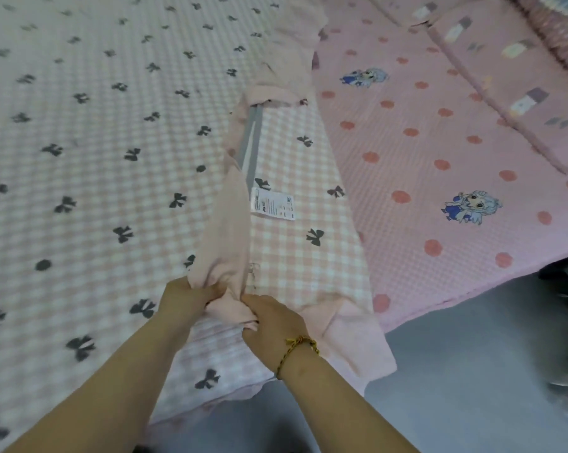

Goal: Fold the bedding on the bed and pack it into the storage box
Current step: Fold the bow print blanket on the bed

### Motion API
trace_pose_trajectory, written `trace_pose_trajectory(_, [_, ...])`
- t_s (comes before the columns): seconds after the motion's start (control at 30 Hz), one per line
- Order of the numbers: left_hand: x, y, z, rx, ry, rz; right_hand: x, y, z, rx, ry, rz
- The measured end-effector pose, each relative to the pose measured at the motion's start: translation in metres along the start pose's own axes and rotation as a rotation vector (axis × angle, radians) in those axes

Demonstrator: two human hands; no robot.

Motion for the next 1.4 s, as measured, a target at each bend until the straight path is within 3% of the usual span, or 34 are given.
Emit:
trace_pose_trajectory(0.23, [-0.001, 0.146, -0.003, -0.004, -0.031, 0.017, -0.021, -0.069, 0.123, 0.024, 0.064, 0.053])
trace_pose_trajectory(0.43, [-0.015, 0.274, -0.020, -0.116, -0.090, 0.091, -0.045, -0.121, 0.235, 0.031, 0.082, -0.011])
trace_pose_trajectory(0.63, [0.006, 0.411, 0.008, -0.246, -0.074, -0.086, -0.042, -0.200, 0.340, 0.099, 0.247, 0.098])
trace_pose_trajectory(0.73, [0.011, 0.459, 0.043, -0.284, 0.002, -0.191, -0.050, -0.259, 0.365, 0.180, 0.271, 0.261])
trace_pose_trajectory(0.9, [0.001, 0.472, 0.097, -0.246, 0.120, -0.233, -0.053, -0.313, 0.354, 0.258, 0.200, 0.355])
trace_pose_trajectory(1.13, [0.004, 0.454, 0.110, -0.324, 0.170, -0.180, -0.038, -0.300, 0.336, 0.207, 0.139, 0.288])
trace_pose_trajectory(1.4, [-0.029, 0.441, 0.066, -0.155, 0.254, 0.061, -0.036, -0.296, 0.346, 0.164, 0.028, 0.182])
Point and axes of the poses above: each hand's wrist, its own x-axis away from the middle knuckle, its own y-axis out of the back of the hand, z = x × y, the point moved 8 cm from there along -x, towards the middle knuckle, and after that the axes turned 5 degrees about x, right-handed, at the moved point
